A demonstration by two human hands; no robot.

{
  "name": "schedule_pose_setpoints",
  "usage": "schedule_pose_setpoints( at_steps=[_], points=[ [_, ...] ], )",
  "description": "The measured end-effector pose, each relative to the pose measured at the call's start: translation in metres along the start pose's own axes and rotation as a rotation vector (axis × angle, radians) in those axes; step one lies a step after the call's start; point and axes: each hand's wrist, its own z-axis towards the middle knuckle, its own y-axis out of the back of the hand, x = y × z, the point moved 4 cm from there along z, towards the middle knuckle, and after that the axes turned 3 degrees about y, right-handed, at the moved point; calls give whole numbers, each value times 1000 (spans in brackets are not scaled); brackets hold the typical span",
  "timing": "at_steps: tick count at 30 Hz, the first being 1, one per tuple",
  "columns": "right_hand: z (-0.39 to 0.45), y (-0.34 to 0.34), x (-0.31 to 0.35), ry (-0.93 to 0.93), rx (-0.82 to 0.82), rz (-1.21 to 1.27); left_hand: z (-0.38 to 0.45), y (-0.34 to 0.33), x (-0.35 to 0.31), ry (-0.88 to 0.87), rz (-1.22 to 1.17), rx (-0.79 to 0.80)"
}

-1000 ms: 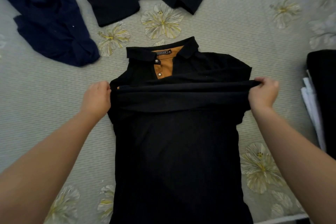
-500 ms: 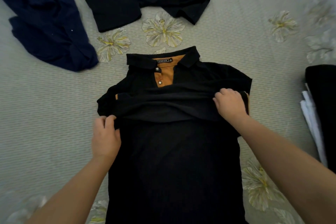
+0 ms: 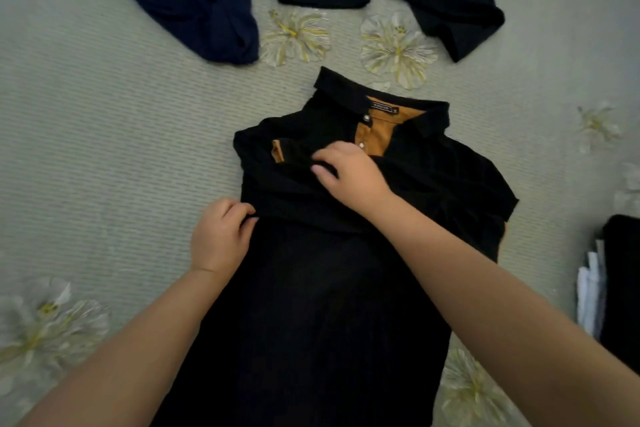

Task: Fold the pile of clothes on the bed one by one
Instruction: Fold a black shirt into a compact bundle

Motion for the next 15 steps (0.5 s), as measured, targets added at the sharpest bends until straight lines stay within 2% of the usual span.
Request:
schedule_pose_setpoints(
  at_steps=[1, 3, 5, 7, 10, 13, 15],
  points=[
    [16, -8, 19, 82, 88, 48, 0, 0, 1, 13, -21, -6],
    [40, -22, 42, 161, 288, -52, -2, 1, 4, 17, -68, -19],
    [51, -26, 48, 164, 334, -124, -5, 0, 8, 34, -128, -20],
    [56, -18, 43, 117, 269, 53, -6, -1, 11, 40, -173, -22],
    [62, -7, 27, -131, 136, 394, -8, 1, 15, -2, -182, -72],
    [69, -9, 16, -328, -66, 559, -9, 2, 19, -3, -204, -129],
    [71, -16, 14, -425, -143, 648, -10, 1, 23, 45, -250, -131]
  ],
)
